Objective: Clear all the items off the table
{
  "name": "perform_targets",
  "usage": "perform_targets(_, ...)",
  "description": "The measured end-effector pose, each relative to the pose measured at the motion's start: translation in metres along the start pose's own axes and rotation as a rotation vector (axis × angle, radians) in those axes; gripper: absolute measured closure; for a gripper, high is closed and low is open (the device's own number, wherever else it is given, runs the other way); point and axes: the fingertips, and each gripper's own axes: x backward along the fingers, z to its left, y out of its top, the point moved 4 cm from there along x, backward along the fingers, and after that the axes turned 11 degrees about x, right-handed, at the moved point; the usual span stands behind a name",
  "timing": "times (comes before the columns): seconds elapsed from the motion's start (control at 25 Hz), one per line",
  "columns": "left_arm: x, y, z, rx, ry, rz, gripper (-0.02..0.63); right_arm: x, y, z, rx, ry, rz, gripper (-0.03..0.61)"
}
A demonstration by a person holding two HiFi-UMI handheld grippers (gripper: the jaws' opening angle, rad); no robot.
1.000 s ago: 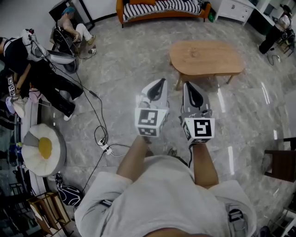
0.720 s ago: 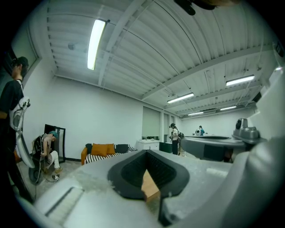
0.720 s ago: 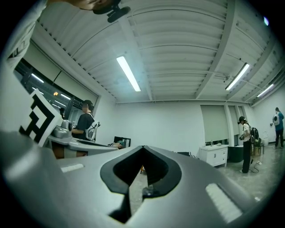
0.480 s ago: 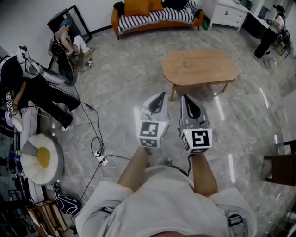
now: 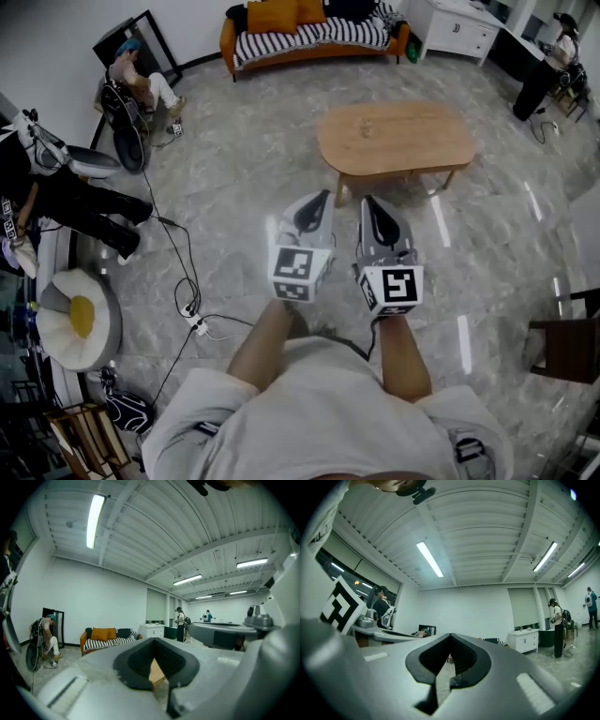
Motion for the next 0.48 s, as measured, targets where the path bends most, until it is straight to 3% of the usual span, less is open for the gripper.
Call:
perform_targets(0.24,-0.024,-0.012,0.0,0.011,-0.014,0.03,0.594,-0.012,-0.013,-0.02,-0.009,-0.018,0.016,0.572)
perform_targets(0.48,-0.051,-0.012,0.027,0.038,-0.022,0.04,0.594,-0.045,-0.024,-0.022,-0.004,-0.023,0.05,0.572)
